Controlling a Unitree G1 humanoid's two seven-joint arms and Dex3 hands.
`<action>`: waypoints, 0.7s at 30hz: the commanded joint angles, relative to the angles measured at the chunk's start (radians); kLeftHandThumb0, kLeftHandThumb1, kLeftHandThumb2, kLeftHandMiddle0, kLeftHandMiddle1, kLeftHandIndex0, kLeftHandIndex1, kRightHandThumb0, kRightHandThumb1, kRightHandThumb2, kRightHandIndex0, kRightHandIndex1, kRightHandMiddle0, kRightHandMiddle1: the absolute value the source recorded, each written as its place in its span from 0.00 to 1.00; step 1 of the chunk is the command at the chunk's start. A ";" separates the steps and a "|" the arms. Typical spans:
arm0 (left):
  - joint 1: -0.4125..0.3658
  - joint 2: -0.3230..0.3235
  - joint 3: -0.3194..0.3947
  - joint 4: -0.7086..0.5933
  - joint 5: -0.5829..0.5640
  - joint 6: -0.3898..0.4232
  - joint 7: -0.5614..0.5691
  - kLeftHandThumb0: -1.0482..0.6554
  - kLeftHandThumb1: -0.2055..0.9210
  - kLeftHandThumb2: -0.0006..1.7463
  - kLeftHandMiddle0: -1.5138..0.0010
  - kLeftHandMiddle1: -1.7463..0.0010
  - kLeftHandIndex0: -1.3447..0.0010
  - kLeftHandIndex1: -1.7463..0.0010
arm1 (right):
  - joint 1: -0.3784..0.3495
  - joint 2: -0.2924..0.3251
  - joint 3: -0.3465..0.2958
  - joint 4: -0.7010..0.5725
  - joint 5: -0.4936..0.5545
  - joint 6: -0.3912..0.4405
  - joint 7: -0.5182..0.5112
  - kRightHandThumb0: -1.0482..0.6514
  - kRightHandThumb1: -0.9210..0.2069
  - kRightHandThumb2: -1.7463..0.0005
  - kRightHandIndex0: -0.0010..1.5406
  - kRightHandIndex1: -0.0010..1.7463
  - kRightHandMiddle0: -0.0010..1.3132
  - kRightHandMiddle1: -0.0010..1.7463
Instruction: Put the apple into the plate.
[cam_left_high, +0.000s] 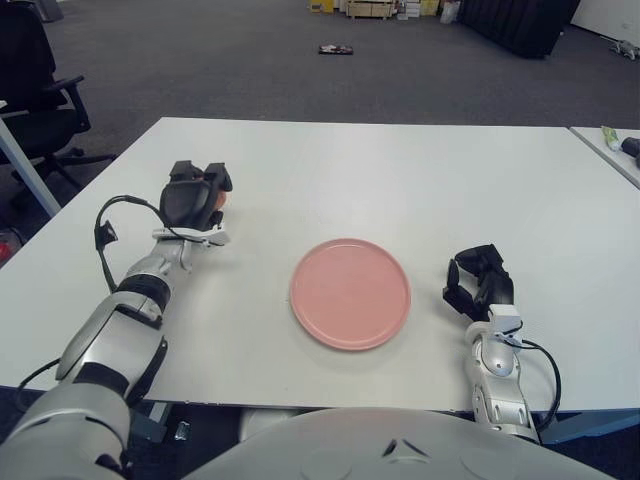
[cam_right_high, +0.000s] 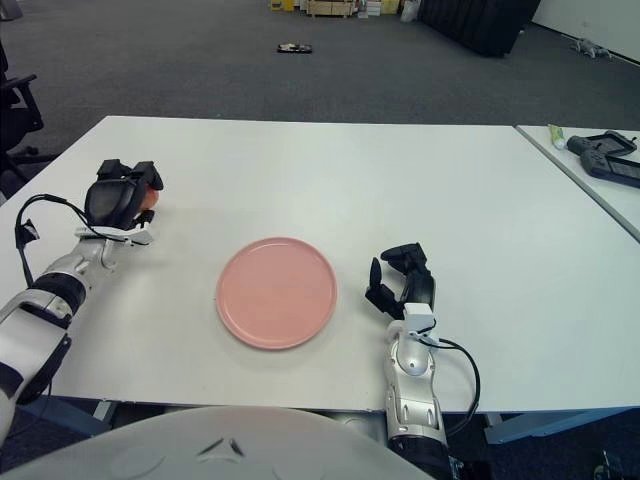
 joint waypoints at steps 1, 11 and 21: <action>0.003 0.027 0.014 -0.055 0.011 -0.004 0.018 0.61 0.32 0.87 0.52 0.00 0.63 0.00 | -0.019 0.000 -0.002 -0.002 -0.001 0.005 -0.004 0.38 0.31 0.43 0.41 0.82 0.32 1.00; 0.041 0.040 0.041 -0.157 0.019 -0.002 0.031 0.61 0.29 0.89 0.50 0.00 0.60 0.00 | -0.019 -0.003 -0.001 0.003 -0.004 0.002 -0.003 0.38 0.33 0.41 0.41 0.83 0.33 1.00; 0.131 0.053 0.104 -0.386 -0.005 -0.002 -0.031 0.61 0.34 0.85 0.53 0.00 0.63 0.00 | -0.019 -0.005 -0.002 0.011 -0.002 -0.007 -0.001 0.38 0.33 0.41 0.42 0.83 0.33 1.00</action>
